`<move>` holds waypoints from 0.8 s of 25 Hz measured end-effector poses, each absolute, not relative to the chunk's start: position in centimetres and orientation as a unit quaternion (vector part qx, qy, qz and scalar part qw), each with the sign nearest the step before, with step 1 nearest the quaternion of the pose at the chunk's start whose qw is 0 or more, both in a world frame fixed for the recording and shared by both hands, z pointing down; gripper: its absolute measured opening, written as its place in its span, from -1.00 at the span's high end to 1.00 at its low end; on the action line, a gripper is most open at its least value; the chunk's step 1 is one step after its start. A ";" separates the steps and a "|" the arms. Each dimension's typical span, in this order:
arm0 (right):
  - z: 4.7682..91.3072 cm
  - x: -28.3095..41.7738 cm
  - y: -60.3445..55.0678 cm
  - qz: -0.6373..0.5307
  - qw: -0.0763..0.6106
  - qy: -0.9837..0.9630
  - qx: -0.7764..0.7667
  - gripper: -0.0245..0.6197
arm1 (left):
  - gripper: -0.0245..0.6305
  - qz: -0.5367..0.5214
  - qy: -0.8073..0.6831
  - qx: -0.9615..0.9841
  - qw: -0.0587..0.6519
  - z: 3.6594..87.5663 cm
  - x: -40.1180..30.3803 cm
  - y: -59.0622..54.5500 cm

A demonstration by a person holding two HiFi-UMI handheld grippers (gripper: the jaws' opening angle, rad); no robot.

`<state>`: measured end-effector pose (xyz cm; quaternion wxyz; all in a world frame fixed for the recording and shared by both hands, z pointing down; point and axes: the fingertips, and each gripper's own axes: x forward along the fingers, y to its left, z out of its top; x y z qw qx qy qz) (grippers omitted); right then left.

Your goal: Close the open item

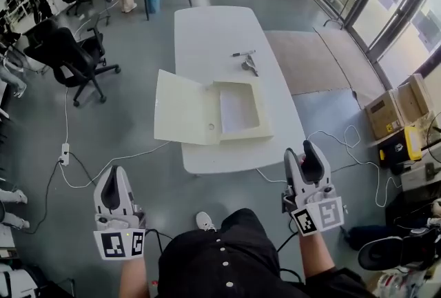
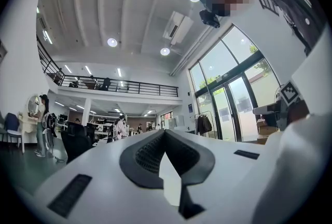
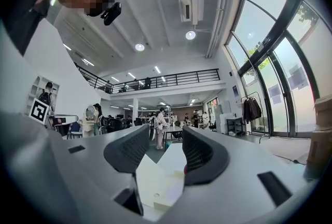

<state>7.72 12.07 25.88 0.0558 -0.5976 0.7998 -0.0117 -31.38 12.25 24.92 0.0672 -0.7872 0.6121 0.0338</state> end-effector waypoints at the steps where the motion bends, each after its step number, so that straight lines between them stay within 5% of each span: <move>1: 26.2 7.8 12.0 -0.014 0.053 0.799 -0.599 0.25 | 0.87 0.033 0.612 -0.788 0.063 25.2 -31.4 12.0; 11: 27.8 9.4 7.4 -0.034 0.059 0.796 -0.602 0.15 | 0.87 0.016 0.616 -0.786 0.050 26.7 -30.1 8.1; 20: 28.3 12.8 0.3 -0.039 0.062 0.803 -0.591 0.32 | 0.87 0.020 0.644 -0.763 0.058 26.2 -27.4 2.4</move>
